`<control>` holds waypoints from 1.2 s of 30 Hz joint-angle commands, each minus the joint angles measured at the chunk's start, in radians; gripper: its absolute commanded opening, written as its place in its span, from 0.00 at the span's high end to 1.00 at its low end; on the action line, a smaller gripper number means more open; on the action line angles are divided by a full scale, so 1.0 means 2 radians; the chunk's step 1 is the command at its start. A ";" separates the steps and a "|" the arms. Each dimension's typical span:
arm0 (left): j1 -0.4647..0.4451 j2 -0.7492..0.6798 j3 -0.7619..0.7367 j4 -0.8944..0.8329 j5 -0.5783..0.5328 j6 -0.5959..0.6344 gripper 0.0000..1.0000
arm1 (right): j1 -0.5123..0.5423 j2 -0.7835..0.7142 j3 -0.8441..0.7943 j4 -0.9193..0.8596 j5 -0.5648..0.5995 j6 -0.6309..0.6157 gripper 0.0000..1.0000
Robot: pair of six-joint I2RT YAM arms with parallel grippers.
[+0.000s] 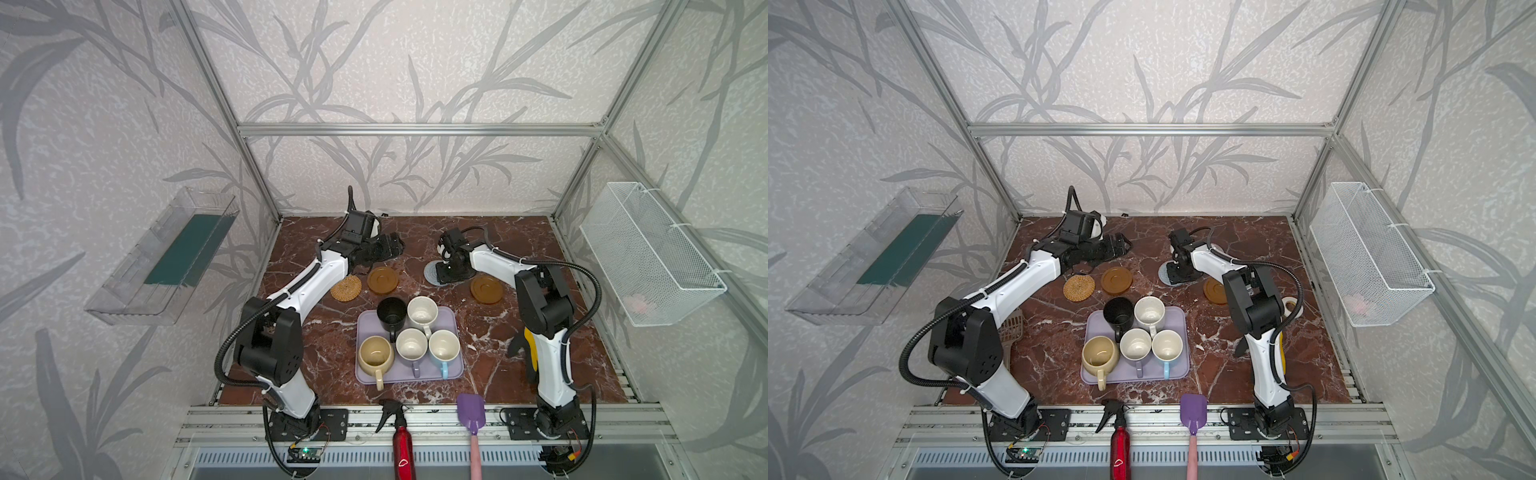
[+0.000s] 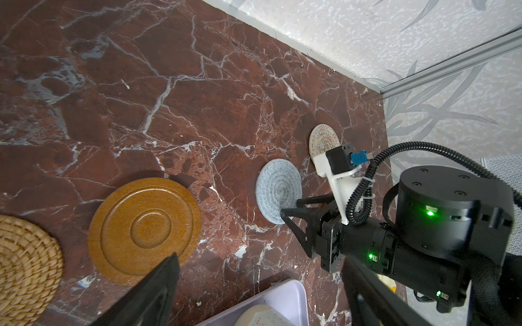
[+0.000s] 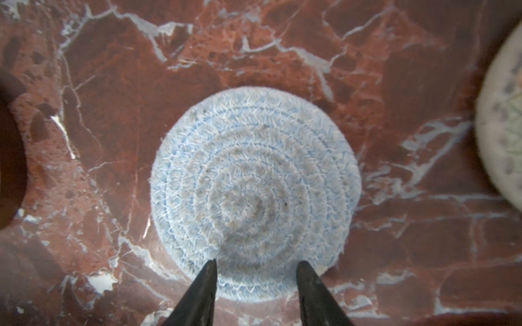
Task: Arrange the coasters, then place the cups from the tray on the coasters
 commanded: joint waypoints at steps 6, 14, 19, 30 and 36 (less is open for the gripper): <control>0.009 -0.019 -0.009 0.005 0.004 0.000 0.08 | 0.024 0.027 0.031 -0.049 -0.011 -0.010 0.56; 0.012 -0.021 -0.010 0.003 -0.002 -0.004 0.08 | 0.053 0.045 0.058 -0.059 -0.006 -0.013 0.56; 0.016 -0.022 -0.013 0.001 -0.004 -0.004 0.08 | 0.063 0.062 0.081 -0.067 -0.004 -0.005 0.56; 0.019 -0.023 -0.018 0.006 0.000 -0.008 0.08 | 0.064 0.040 0.079 -0.068 -0.002 0.004 0.57; 0.019 -0.032 -0.018 0.008 0.005 -0.007 0.08 | 0.064 -0.003 0.067 -0.047 0.019 0.006 0.56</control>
